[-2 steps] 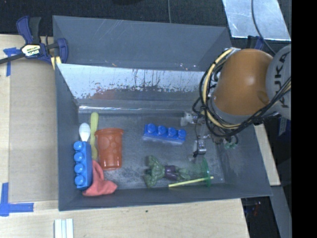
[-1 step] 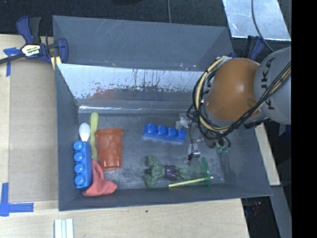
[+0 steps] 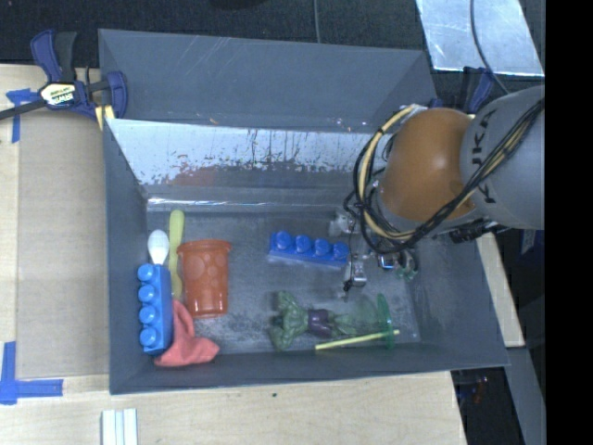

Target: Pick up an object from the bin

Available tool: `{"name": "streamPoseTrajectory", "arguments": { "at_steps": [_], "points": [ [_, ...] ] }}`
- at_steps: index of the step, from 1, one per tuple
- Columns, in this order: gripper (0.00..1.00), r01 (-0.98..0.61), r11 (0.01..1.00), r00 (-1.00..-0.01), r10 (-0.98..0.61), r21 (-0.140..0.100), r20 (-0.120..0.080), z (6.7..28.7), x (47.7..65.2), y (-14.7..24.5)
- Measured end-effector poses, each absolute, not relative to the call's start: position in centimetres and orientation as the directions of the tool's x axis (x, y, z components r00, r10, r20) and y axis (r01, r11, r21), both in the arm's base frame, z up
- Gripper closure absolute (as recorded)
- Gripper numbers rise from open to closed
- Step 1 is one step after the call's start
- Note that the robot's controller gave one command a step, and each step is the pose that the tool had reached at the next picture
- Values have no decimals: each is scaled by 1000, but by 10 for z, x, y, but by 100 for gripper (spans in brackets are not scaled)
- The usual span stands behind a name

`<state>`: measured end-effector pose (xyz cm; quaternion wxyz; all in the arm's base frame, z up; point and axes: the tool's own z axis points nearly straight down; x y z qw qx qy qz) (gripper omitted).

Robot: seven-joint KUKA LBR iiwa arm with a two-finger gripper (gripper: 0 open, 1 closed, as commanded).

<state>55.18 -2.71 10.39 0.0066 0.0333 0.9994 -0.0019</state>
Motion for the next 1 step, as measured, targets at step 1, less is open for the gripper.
{"name": "streamPoseTrajectory", "arguments": {
  "at_steps": [1],
  "points": [
    [0,-55,998,-998,-55,-4,-13,80,593,-39]
  ]
}}
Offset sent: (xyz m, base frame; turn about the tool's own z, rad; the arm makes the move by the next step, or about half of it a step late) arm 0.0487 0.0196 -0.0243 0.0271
